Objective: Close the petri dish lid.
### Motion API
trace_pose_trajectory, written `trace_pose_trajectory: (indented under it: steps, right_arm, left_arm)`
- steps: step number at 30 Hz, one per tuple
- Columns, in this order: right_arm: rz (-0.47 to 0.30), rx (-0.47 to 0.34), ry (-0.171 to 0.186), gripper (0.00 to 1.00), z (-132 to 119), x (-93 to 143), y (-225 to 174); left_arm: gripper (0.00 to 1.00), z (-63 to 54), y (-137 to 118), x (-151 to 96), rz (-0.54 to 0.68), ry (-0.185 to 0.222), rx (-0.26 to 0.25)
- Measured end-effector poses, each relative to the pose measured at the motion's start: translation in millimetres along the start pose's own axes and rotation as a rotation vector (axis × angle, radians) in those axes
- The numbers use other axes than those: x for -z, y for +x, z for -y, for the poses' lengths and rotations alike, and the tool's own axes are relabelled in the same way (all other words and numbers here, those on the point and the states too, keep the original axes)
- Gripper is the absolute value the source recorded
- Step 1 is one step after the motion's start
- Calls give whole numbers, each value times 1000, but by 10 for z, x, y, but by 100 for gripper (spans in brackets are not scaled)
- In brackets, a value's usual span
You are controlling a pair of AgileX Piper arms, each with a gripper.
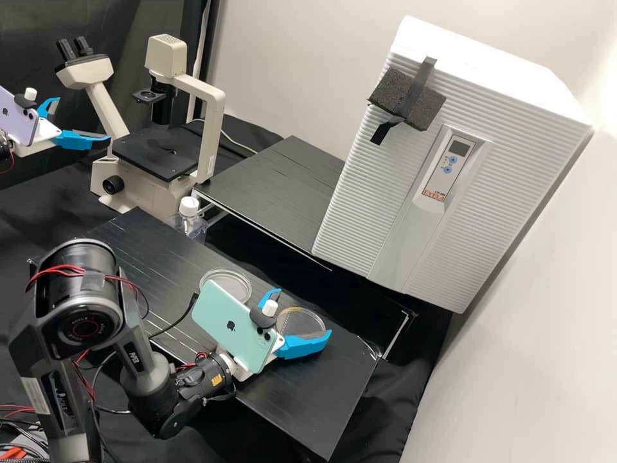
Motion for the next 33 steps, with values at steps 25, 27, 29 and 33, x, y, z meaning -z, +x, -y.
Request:
trace_pose_trajectory:
  steps: [25,27,29,33]
  right_arm:
    - [31,-47,61,100,-96,33,-118]
    - [40,-57,62,100,-113,16,-126]
    - [53,-65,67,100,-127,-4,-134]
    - [75,-91,79,100,-169,-39,-160]
  left_arm:
    - [100,0,0,0,0,0,0]
    - [100,0,0,0,0,0,0]
    - [100,0,0,0,0,0,0]
    - [100,0,0,0,0,0,0]
